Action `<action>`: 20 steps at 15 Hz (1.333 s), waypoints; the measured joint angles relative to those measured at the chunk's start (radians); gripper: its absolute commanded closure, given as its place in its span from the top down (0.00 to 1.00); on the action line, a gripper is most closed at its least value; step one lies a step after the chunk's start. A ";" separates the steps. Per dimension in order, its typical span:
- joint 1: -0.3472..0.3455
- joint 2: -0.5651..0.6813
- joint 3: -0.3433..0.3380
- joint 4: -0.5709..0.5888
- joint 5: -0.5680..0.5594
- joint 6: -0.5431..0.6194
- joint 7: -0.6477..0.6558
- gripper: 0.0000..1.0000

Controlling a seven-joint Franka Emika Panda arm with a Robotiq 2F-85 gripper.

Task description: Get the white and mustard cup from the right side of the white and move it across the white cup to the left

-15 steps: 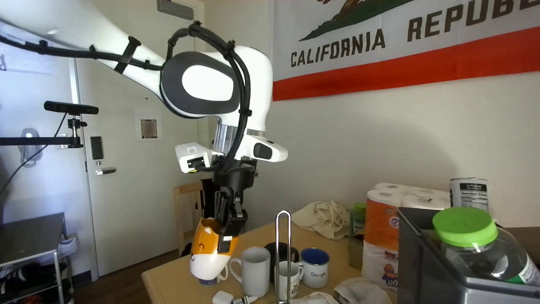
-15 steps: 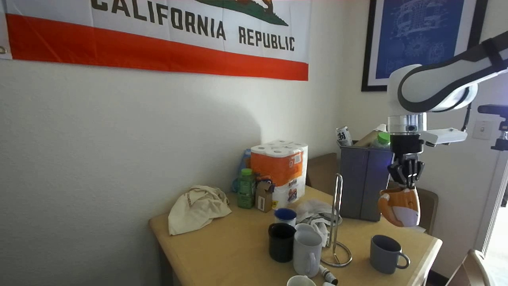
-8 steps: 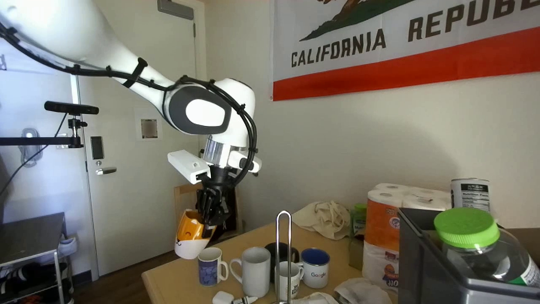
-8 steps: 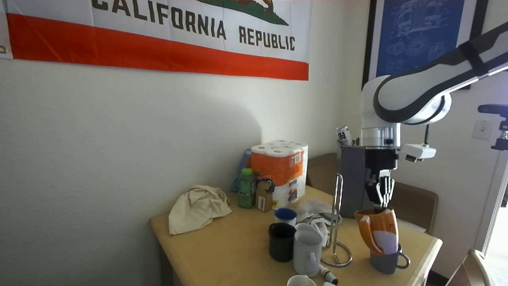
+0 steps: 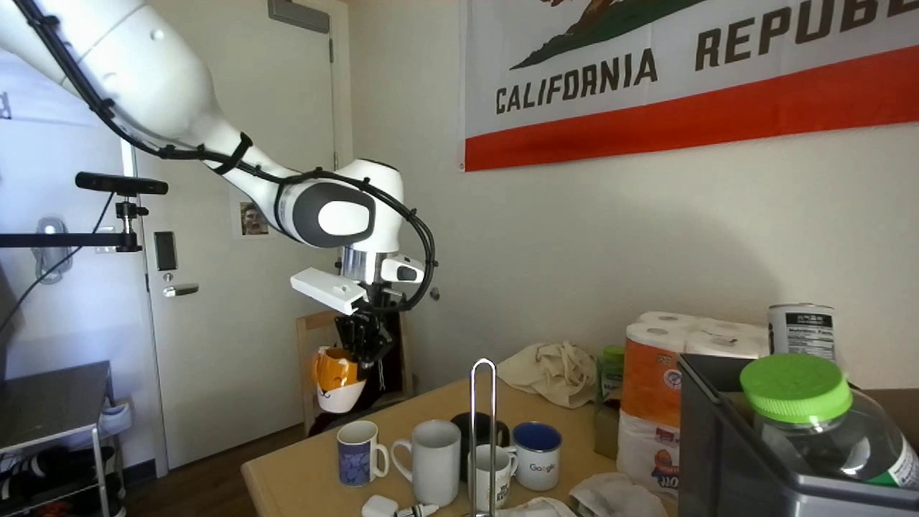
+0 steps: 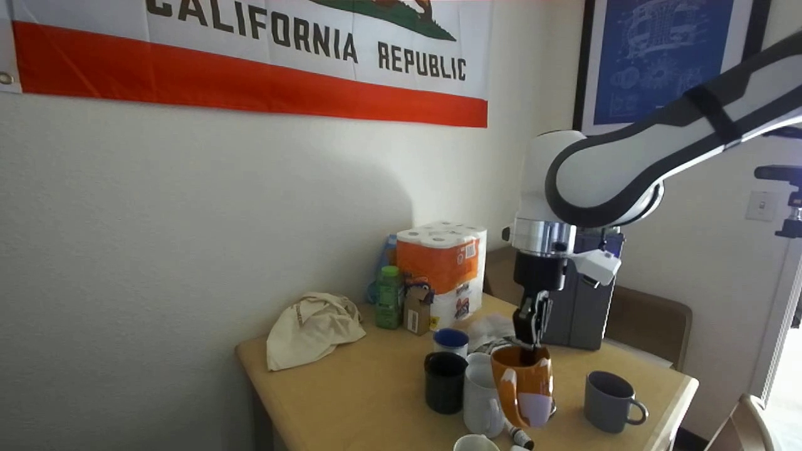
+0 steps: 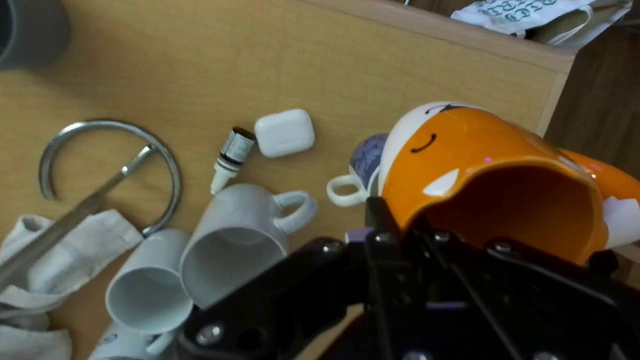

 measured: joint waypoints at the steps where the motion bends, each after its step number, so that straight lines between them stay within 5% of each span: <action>1: 0.007 0.016 0.012 0.012 0.000 0.029 -0.003 0.02; 14: 0.028 0.358 0.172 0.105 0.002 0.605 -0.117 0.02; 20: 0.008 0.506 0.187 0.159 -0.054 0.726 -0.115 0.02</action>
